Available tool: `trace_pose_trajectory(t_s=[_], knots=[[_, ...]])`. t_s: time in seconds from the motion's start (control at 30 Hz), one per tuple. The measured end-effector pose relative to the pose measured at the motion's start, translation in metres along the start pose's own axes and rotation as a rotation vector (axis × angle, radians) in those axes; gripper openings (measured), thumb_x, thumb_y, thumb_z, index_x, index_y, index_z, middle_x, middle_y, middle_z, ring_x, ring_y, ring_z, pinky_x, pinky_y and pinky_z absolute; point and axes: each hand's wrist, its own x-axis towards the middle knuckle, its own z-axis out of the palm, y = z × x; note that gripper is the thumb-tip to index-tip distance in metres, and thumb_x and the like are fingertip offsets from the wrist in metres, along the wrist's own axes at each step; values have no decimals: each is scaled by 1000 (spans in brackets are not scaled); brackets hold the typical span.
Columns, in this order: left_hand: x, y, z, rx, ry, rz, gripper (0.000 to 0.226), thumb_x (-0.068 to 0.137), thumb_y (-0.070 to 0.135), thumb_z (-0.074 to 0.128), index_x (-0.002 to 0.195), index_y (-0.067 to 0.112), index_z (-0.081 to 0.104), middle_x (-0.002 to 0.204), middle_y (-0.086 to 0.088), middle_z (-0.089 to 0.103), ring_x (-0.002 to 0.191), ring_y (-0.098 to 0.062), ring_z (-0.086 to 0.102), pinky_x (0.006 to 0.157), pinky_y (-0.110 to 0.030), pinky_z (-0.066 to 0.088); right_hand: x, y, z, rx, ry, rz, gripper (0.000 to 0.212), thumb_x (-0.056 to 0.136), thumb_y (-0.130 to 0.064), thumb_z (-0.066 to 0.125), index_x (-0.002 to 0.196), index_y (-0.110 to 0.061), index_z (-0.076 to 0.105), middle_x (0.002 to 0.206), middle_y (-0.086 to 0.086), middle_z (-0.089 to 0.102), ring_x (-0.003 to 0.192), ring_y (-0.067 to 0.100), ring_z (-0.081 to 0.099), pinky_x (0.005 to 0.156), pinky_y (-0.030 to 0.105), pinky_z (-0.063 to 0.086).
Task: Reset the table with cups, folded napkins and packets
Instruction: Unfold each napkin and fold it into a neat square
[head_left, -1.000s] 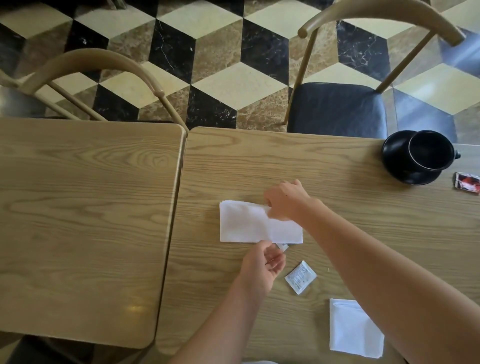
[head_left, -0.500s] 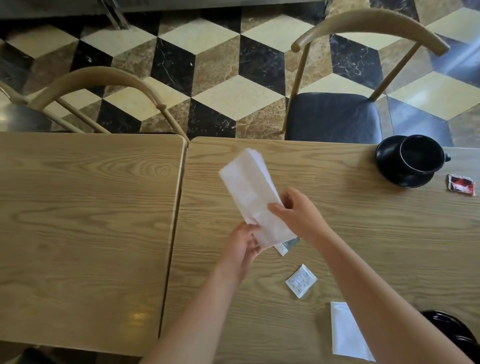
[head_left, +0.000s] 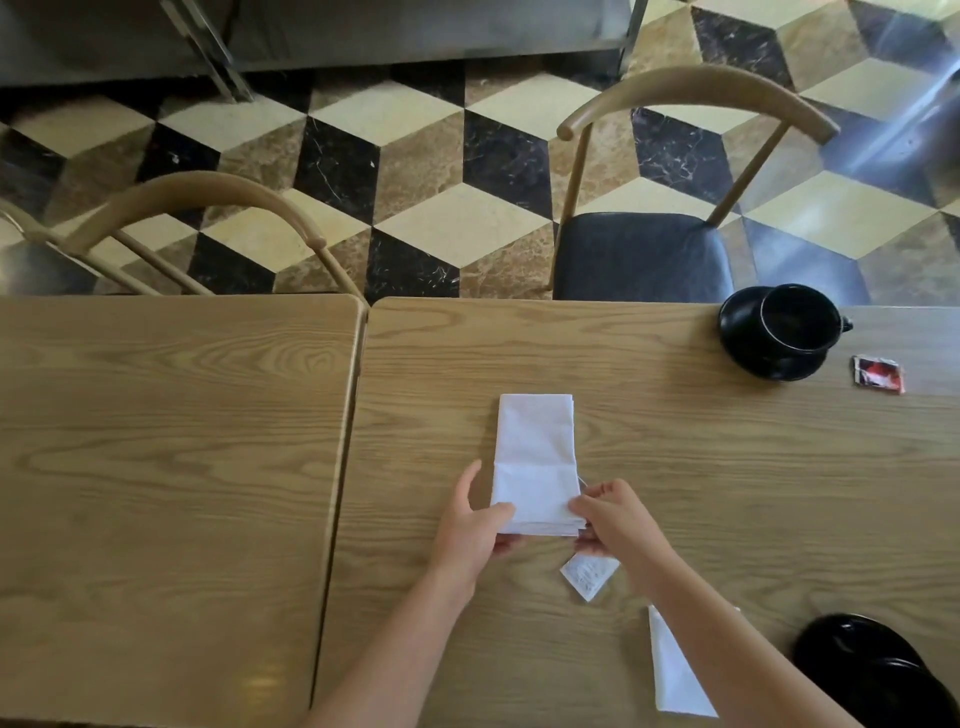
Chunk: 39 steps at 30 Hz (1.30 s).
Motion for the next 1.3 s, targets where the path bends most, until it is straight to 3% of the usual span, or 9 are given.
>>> trace_pose_trajectory(t_s=[0.1, 0.4, 0.63, 0.73, 0.87, 0.93, 1.03, 1.17, 1.3], knots=[[4, 26, 5, 13, -37, 58, 23, 93, 21, 61, 115, 20, 69, 97, -16, 78, 64, -20, 73, 59, -28, 60, -1, -19, -9, 112, -20, -48, 14, 89, -11, 60, 101, -6, 55, 62, 5, 71, 53, 18, 68, 50, 28, 55], [58, 94, 23, 69, -71, 37, 25, 96, 36, 53, 101, 12, 60, 77, -12, 78, 64, -25, 73, 57, -29, 52, 35, -90, -17, 243, -71, -8, 15, 99, -23, 54, 96, -11, 63, 69, 7, 75, 59, 19, 74, 60, 30, 61], [83, 100, 30, 220, -90, 12, 36, 91, 28, 60, 120, 14, 46, 82, -9, 76, 64, -21, 70, 56, -28, 53, 62, -105, -19, 164, -76, -22, 18, 99, -24, 54, 100, -8, 63, 82, 15, 78, 70, 23, 76, 68, 34, 64], [90, 94, 31, 243, -59, 40, 55, 91, 20, 60, 134, 31, 27, 87, -8, 67, 69, -24, 64, 62, -33, 54, 68, -103, -15, 189, -91, -77, 24, 100, -28, 57, 104, -5, 59, 94, 19, 71, 77, 24, 73, 81, 40, 63], [88, 75, 27, 551, -42, 251, 64, 91, 15, 58, 147, 24, 28, 95, 0, 61, 84, -21, 62, 71, -33, 51, 62, -90, -13, -71, 35, -260, 51, 93, -32, 68, 133, -12, 43, 103, 5, 73, 94, 20, 72, 91, 40, 60], [86, 65, 22, 805, -24, 436, 55, 90, 13, 61, 140, 21, 39, 106, 2, 57, 95, -23, 59, 80, -37, 51, 56, -81, -13, -342, 113, -434, 50, 92, -27, 67, 134, -18, 43, 101, -6, 70, 92, 14, 69, 78, 27, 57], [86, 58, 23, 1198, -12, 700, 30, 91, 19, 67, 119, 16, 54, 116, 0, 58, 108, -25, 56, 79, -34, 44, 53, -66, -4, -791, 123, -645, 40, 92, -23, 68, 127, -18, 50, 111, -1, 64, 91, 20, 65, 77, 34, 51], [99, 69, 33, 1477, -95, 621, 41, 88, 31, 76, 115, 15, 50, 123, -4, 56, 117, -27, 56, 86, -36, 47, 67, -67, 7, -1119, -28, -642, 41, 90, -27, 75, 119, -8, 53, 122, 10, 59, 105, 34, 61, 83, 44, 51], [117, 76, 38, 1595, -65, 502, 69, 82, 40, 81, 132, 9, 46, 132, -7, 53, 125, -25, 53, 97, -31, 43, 86, -69, 9, -1074, -44, -585, 46, 80, -21, 83, 113, -5, 56, 126, 11, 55, 114, 33, 53, 91, 40, 47]])
